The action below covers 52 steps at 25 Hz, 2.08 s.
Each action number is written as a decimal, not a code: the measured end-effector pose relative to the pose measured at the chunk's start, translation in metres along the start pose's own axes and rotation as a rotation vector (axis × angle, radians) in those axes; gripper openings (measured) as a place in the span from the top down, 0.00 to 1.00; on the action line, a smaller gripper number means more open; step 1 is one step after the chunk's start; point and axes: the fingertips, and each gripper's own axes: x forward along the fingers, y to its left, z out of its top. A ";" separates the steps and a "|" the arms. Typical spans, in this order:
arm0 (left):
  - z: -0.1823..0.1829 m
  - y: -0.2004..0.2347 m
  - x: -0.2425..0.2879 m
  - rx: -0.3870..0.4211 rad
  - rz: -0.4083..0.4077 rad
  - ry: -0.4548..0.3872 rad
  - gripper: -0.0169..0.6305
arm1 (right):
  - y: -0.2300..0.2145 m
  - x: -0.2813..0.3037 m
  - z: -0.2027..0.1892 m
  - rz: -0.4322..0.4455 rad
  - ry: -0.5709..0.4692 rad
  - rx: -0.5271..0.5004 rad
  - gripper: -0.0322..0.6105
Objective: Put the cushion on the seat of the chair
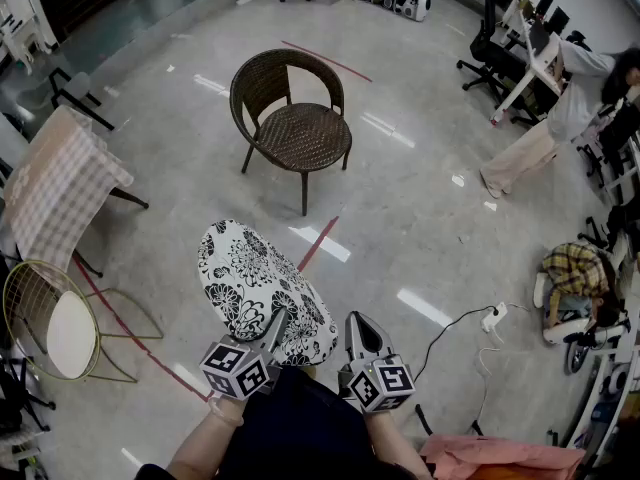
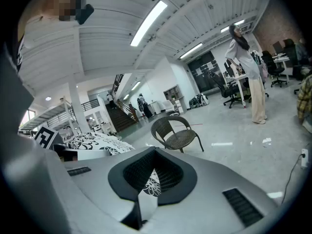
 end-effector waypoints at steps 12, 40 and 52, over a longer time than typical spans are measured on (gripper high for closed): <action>-0.030 -0.034 -0.037 -0.040 -0.003 0.000 0.94 | 0.019 -0.048 -0.007 0.019 -0.035 -0.007 0.97; -0.047 -0.045 -0.047 -0.123 0.034 -0.065 0.93 | 0.023 -0.065 -0.007 0.067 -0.090 0.006 0.96; -0.023 -0.027 -0.006 -0.141 0.032 -0.031 0.93 | 0.022 -0.022 0.004 0.086 -0.041 0.010 0.96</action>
